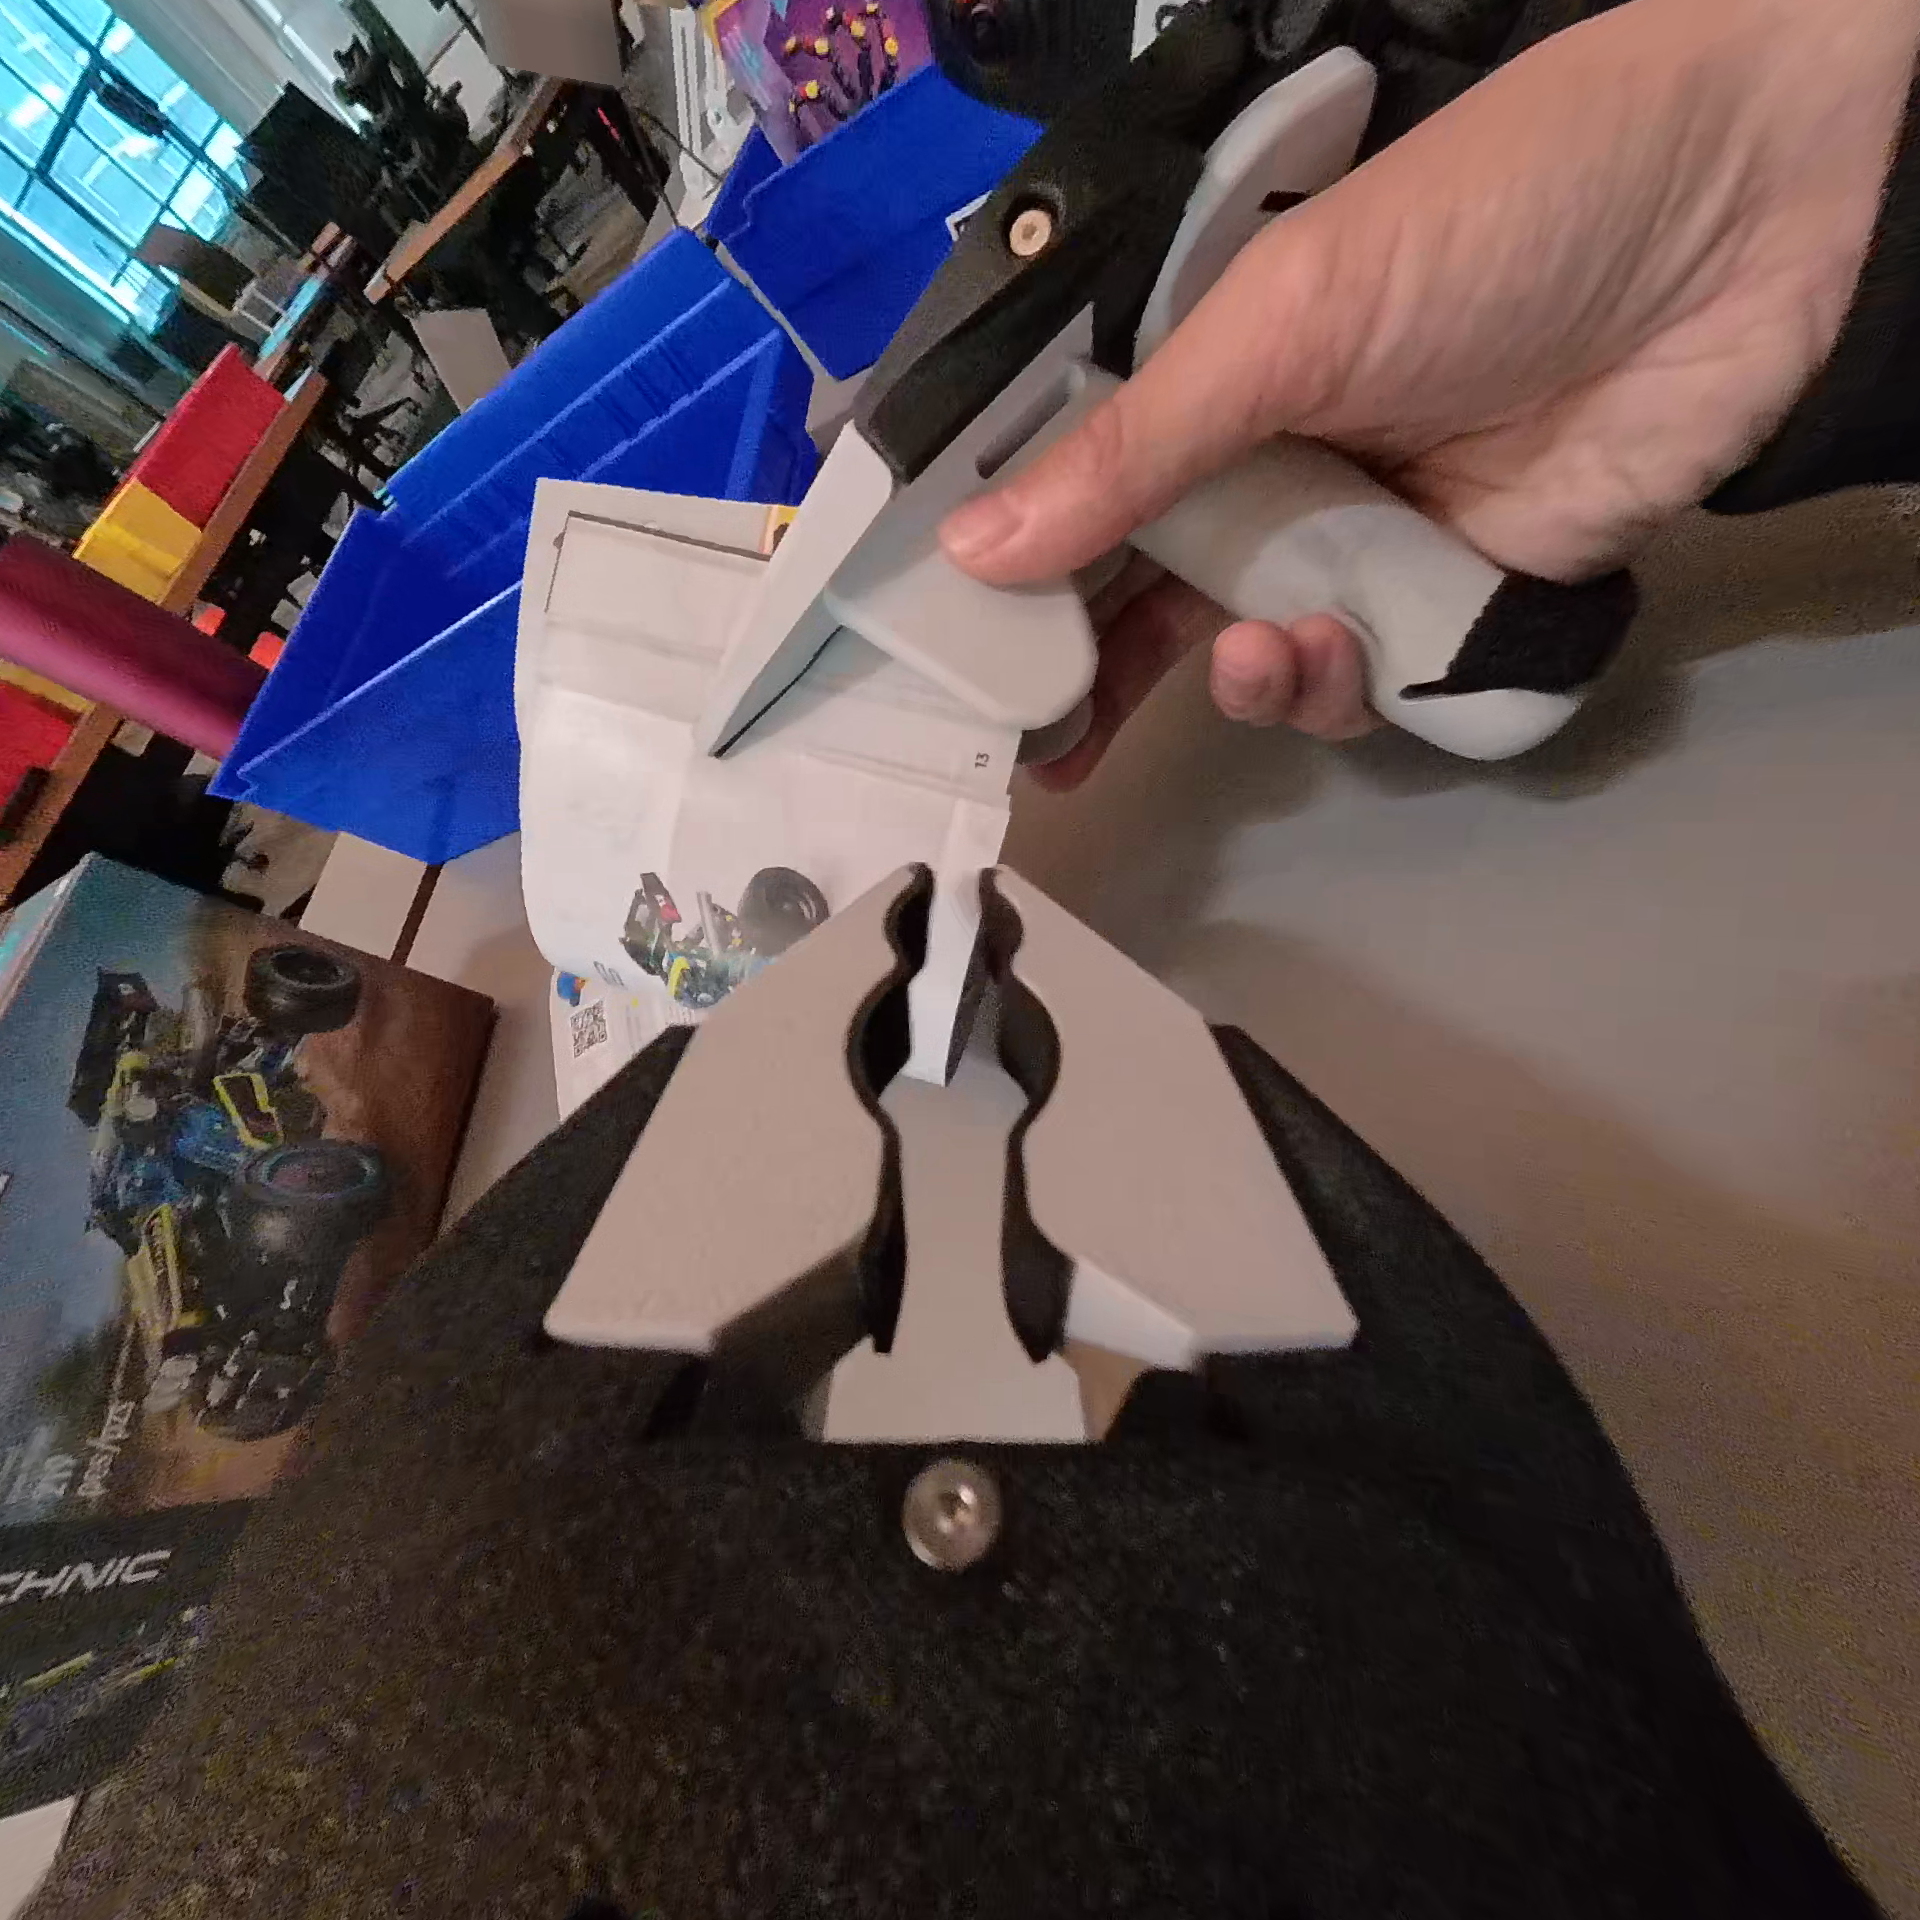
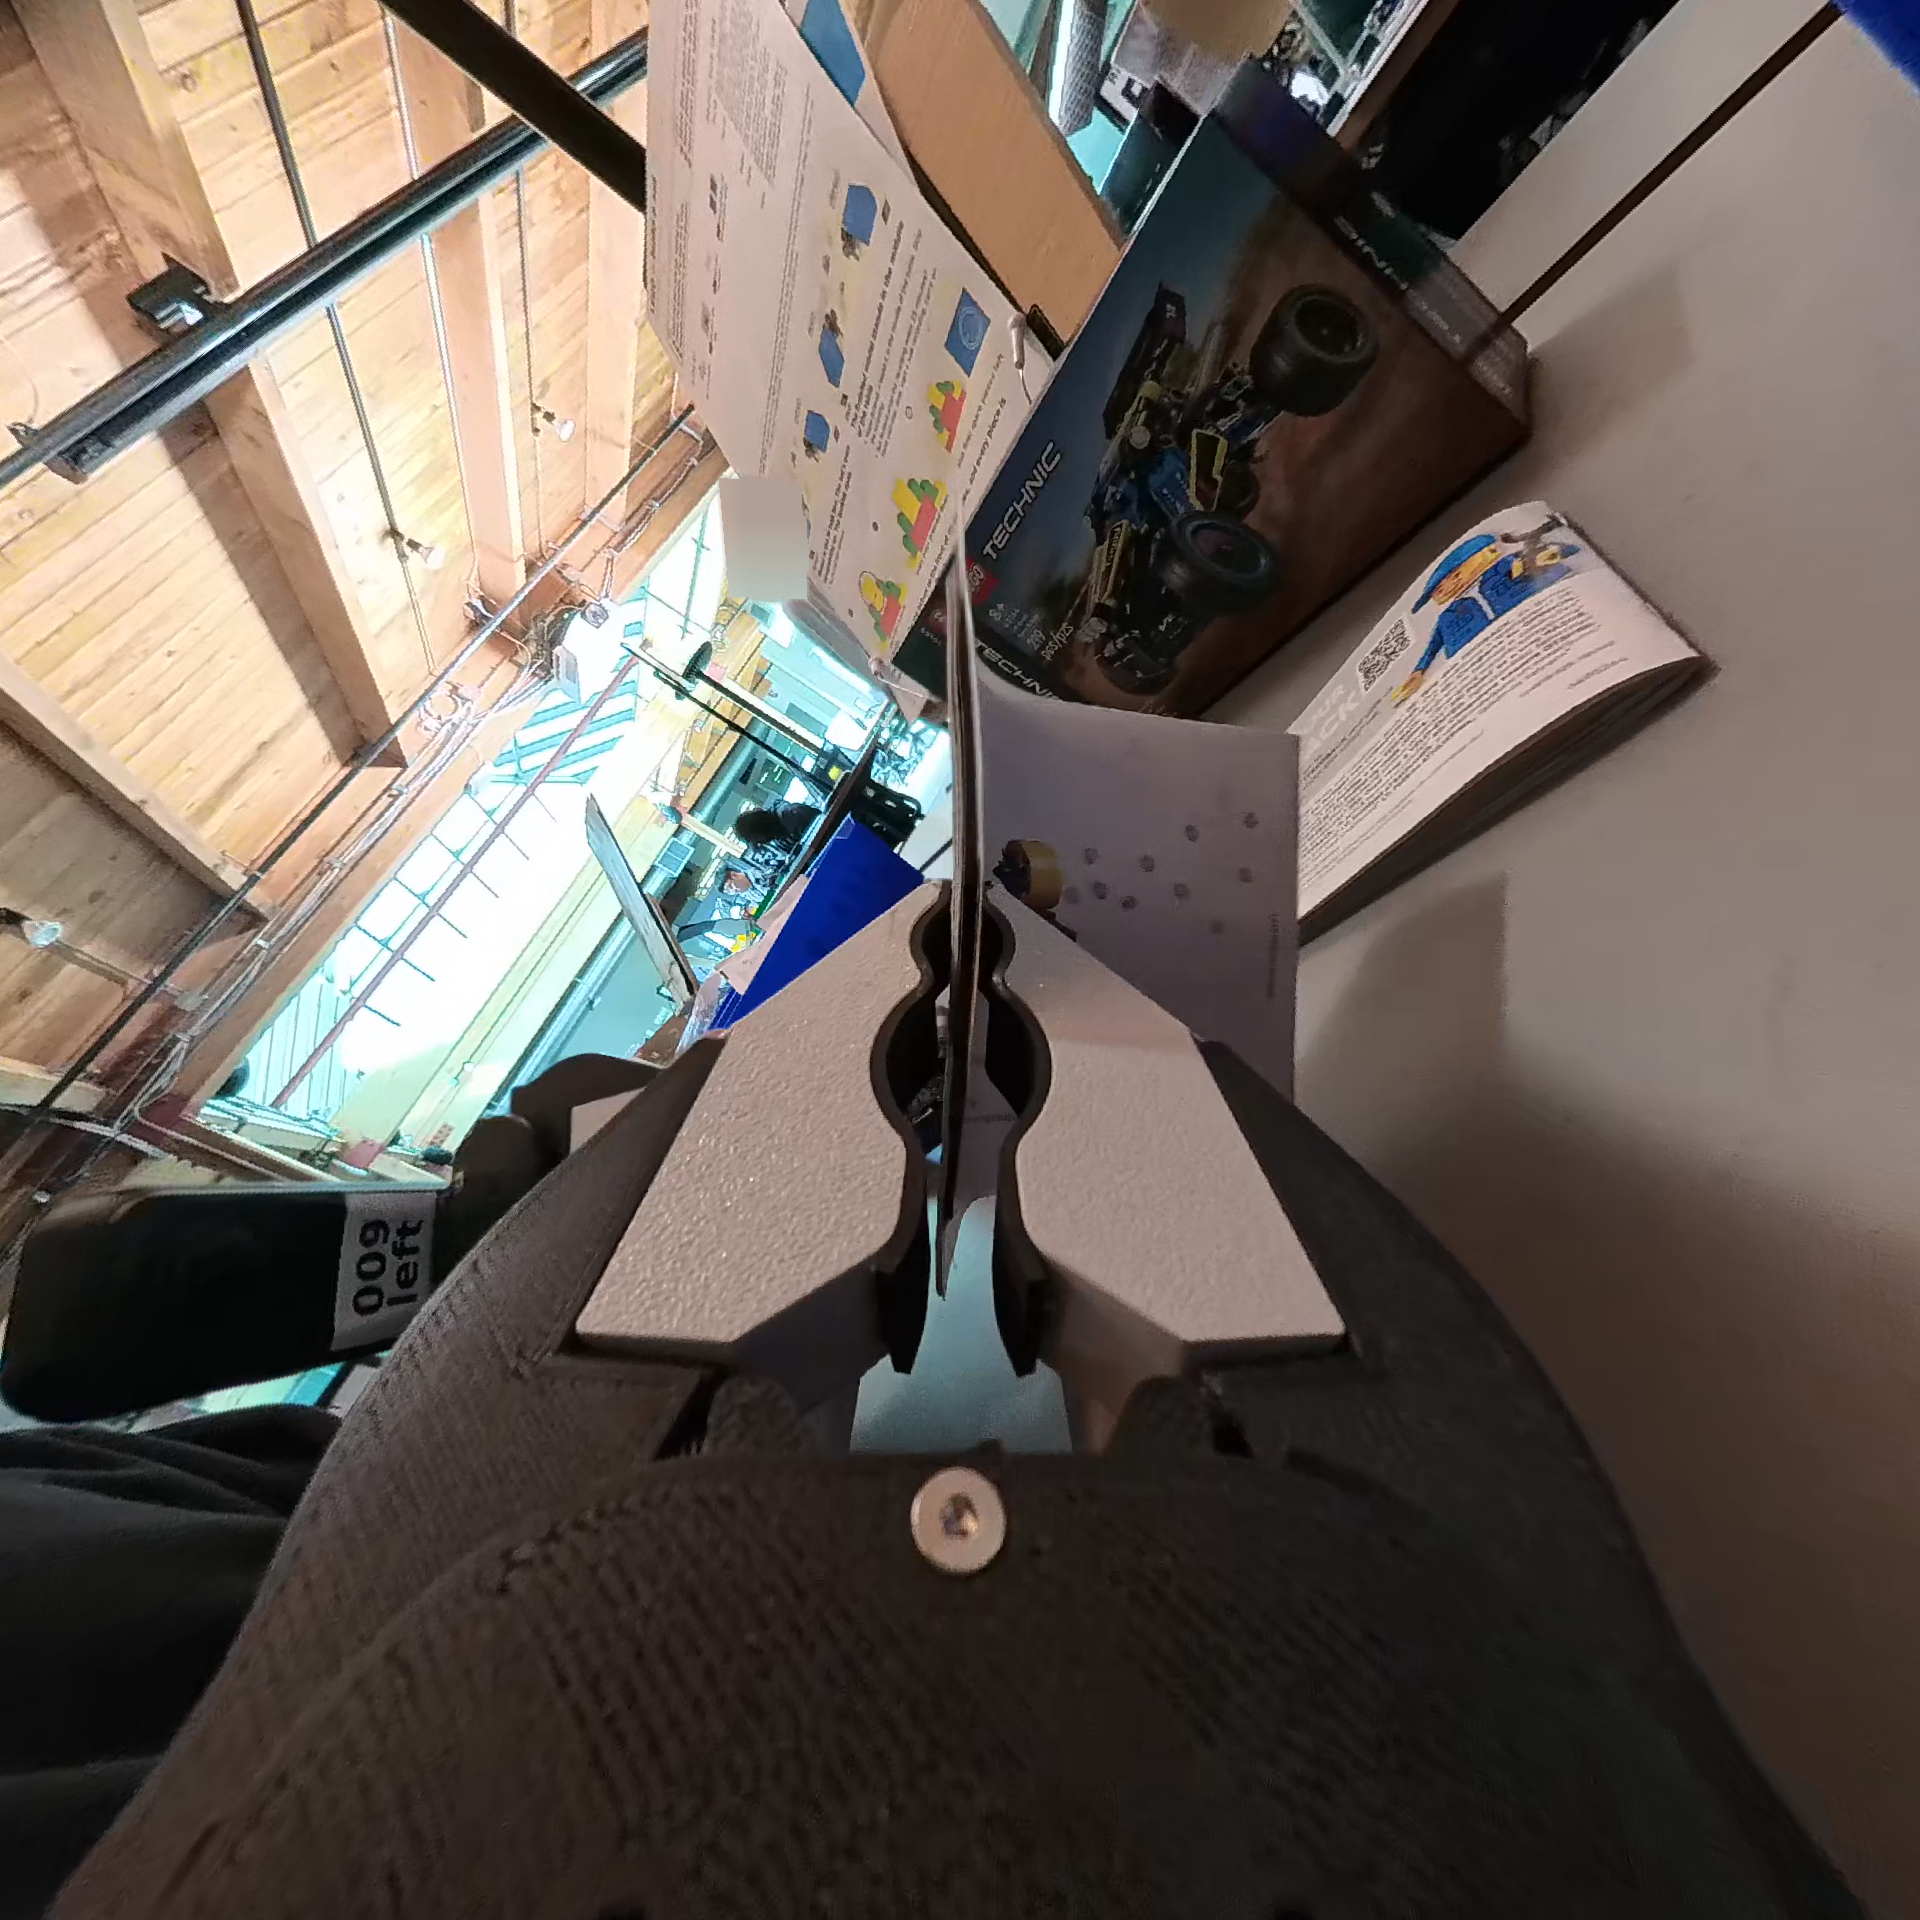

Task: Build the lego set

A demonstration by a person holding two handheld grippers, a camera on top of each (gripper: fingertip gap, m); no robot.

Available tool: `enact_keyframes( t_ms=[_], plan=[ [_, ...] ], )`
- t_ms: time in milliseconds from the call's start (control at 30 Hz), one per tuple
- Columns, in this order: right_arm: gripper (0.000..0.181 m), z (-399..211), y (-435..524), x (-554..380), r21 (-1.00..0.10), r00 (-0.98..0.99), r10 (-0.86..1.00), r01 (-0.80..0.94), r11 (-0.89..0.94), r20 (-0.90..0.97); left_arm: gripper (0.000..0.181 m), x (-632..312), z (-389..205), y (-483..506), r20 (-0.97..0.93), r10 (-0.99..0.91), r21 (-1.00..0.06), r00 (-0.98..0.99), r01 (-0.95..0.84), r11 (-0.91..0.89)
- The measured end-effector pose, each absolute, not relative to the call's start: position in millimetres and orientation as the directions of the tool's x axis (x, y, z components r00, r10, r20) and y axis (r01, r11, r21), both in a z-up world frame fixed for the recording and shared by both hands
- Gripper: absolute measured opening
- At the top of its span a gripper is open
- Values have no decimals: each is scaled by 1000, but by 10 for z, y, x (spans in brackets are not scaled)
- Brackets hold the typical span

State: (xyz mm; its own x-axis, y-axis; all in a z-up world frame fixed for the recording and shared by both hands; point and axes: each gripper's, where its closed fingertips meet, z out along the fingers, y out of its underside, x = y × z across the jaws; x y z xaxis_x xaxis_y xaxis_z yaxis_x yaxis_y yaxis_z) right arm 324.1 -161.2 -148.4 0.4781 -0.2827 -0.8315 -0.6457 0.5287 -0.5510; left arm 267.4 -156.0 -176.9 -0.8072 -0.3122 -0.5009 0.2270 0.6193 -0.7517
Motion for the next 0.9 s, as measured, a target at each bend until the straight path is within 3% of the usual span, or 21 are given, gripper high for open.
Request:
enact_keyframes(
  t_ms=[33,67,267,433,800,900],
  plan=[
    [0,-1482,-1616,3241,-550,479,-281,-646,529,-832,24,2654,-1773,-1569,-509,-303,-747,-806,238,621],
    [0,-1477,-1615,3239,-549,480,-277,-647,529,-833,29,2646,-1783,-1574,-519,-297,-737,-802,244,630],
    [0,-1474,-1589,3231,-555,487,-277,-649,521,-828,0,2688,-1790,-1585,-526,-345,-740,-777,219,636],
    [0,-1491,-1629,3232,-569,492,-293,-645,510,-820,0,2673,-1753,-1562,-494,-362,-760,-791,192,621],
    [0,-1356,-1720,3275,-565,533,-229,-639,522,-814,0,3228,-1228,-933,-285,-711,-908,-643,-57,416],
    [0,-1281,-1719,3363,-533,514,-213,-629,565,-831,0,3160,-1156,-986,-234,-659,-926,-715,-44,376]
  ],
)
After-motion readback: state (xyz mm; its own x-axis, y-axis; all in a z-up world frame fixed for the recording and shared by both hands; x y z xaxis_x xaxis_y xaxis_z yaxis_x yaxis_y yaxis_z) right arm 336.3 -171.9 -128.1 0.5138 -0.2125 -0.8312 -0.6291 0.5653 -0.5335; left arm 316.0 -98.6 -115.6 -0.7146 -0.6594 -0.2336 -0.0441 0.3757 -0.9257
